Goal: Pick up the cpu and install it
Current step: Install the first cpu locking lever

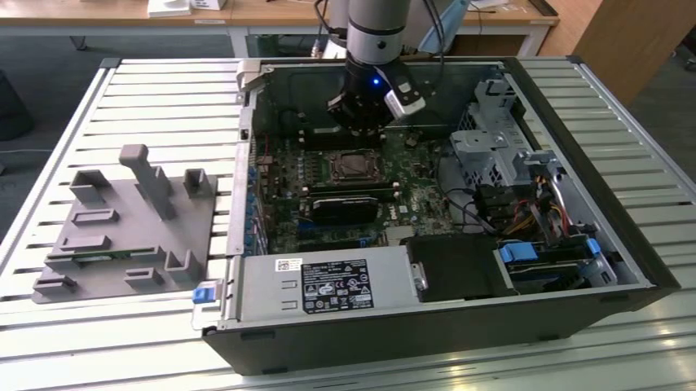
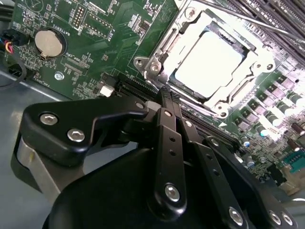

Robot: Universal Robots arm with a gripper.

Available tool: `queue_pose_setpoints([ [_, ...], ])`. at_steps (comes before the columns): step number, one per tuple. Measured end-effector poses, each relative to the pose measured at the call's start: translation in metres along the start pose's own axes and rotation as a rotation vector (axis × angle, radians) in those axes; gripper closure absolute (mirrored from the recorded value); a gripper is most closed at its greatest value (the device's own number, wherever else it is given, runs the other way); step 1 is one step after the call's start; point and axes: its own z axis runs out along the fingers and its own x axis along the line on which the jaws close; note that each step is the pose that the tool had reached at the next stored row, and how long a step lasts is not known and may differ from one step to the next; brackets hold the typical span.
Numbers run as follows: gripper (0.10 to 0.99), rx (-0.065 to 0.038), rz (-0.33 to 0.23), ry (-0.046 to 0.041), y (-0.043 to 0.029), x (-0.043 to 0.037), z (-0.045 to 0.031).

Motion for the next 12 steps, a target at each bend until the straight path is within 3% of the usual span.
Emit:
queue_pose_setpoints([
  [12, 0.98, 0.005, 0.0, 0.0003, -0.0043, -0.0003, -0.0002],
])
